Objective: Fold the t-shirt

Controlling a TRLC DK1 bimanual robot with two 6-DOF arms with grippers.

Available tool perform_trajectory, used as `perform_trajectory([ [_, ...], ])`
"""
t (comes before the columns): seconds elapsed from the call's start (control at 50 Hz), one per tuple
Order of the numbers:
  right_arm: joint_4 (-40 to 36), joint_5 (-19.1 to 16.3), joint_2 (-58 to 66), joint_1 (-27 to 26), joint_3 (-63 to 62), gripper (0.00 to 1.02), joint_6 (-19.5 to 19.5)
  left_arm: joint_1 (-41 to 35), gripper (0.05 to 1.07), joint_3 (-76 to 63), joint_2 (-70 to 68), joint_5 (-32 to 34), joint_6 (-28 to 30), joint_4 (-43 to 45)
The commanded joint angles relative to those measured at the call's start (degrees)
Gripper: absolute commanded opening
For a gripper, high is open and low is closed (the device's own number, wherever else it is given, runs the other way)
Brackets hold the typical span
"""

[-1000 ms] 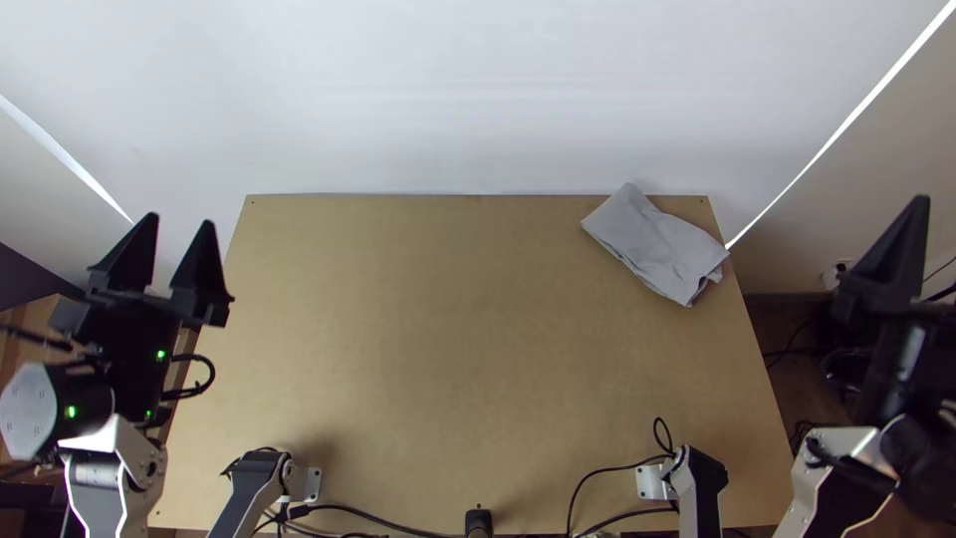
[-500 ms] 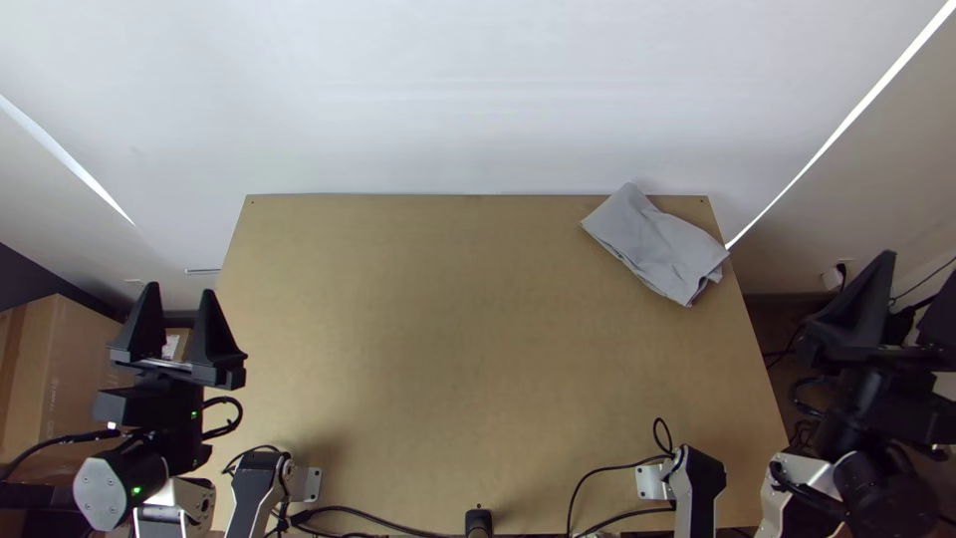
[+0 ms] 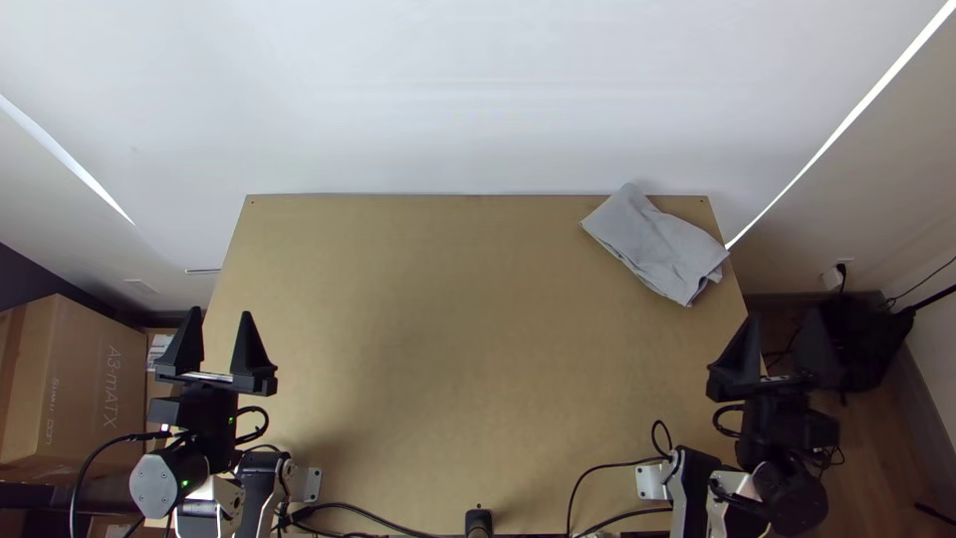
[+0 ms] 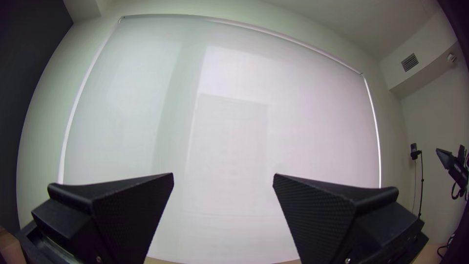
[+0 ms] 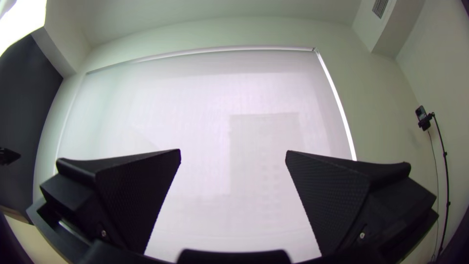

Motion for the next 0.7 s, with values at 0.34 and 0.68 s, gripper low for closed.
perform_trajectory([
  [0.34, -0.47, 8.8, -3.42, 15.96, -15.95, 0.99, -5.47, 0.24, 1.03, -10.36, -0.73, -1.03, -0.58, 0.77],
  [0.68, -26.05, 20.66, -3.25, 33.09, -18.94, 0.99, -3.45, -0.64, 1.03, -17.31, -0.82, -0.5, -2.69, -4.15],
])
